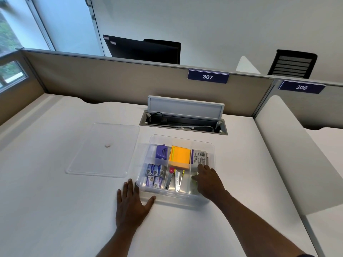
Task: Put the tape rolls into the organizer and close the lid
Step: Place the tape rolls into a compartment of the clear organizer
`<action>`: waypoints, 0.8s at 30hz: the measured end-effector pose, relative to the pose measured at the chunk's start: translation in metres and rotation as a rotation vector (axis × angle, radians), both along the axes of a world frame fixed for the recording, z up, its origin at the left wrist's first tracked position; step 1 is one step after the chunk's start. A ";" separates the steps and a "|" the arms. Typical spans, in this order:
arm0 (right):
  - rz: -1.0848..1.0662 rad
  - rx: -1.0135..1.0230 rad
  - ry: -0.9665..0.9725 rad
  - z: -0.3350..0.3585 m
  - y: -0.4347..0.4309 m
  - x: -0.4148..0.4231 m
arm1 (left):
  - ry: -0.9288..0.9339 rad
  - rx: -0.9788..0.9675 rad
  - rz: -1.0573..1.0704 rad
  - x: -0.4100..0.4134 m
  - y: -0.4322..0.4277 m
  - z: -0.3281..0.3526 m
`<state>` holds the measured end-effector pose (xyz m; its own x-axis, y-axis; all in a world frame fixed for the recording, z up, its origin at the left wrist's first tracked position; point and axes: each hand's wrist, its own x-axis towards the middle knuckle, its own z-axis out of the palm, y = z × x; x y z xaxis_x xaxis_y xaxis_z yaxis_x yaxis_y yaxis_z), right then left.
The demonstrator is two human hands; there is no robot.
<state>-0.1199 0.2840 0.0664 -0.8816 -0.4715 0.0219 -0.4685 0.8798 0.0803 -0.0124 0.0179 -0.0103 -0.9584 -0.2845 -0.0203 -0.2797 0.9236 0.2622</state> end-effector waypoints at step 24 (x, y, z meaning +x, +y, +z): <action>-0.041 0.093 0.063 -0.001 -0.004 -0.002 | 0.002 -0.012 -0.001 0.001 0.000 0.001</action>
